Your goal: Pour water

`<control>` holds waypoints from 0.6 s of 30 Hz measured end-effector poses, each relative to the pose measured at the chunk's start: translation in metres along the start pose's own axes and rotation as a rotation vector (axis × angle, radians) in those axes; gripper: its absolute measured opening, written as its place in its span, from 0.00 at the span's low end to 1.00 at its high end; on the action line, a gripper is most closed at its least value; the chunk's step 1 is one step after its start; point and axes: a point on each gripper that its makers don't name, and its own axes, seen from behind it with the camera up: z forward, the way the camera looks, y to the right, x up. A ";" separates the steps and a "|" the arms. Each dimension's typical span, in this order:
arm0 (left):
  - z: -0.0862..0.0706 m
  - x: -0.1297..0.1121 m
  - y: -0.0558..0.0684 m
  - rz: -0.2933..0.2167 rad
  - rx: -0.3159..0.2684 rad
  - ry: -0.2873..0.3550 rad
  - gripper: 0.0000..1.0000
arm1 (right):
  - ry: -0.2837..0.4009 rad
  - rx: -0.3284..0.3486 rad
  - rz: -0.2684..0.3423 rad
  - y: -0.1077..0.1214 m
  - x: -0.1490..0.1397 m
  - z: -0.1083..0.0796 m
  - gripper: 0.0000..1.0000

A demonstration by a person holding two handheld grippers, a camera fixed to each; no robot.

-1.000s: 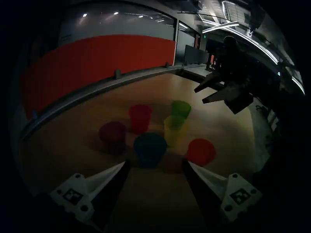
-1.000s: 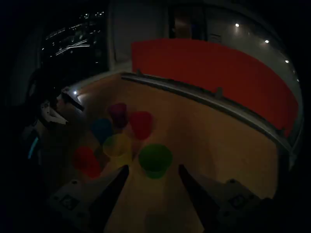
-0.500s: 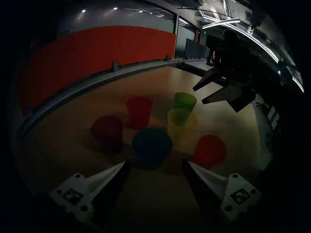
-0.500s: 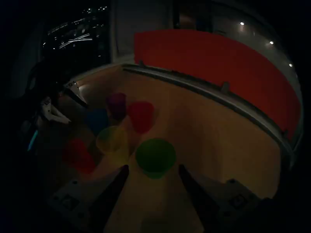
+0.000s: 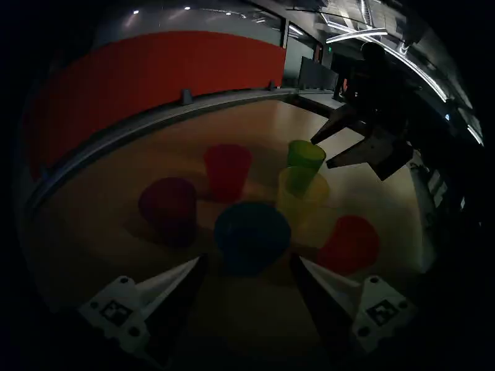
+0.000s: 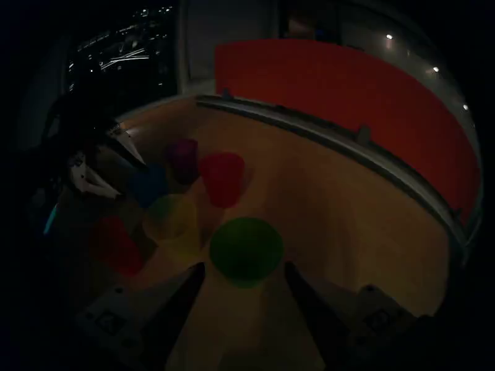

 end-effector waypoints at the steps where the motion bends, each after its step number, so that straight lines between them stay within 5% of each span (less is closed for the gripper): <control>1: 0.002 0.000 0.000 -0.001 -0.001 -0.001 0.98 | -0.002 0.001 0.000 0.000 0.000 0.002 0.99; 18: 0.023 0.007 0.000 -0.007 -0.019 0.001 0.98 | -0.013 0.016 -0.014 0.002 0.004 0.025 0.99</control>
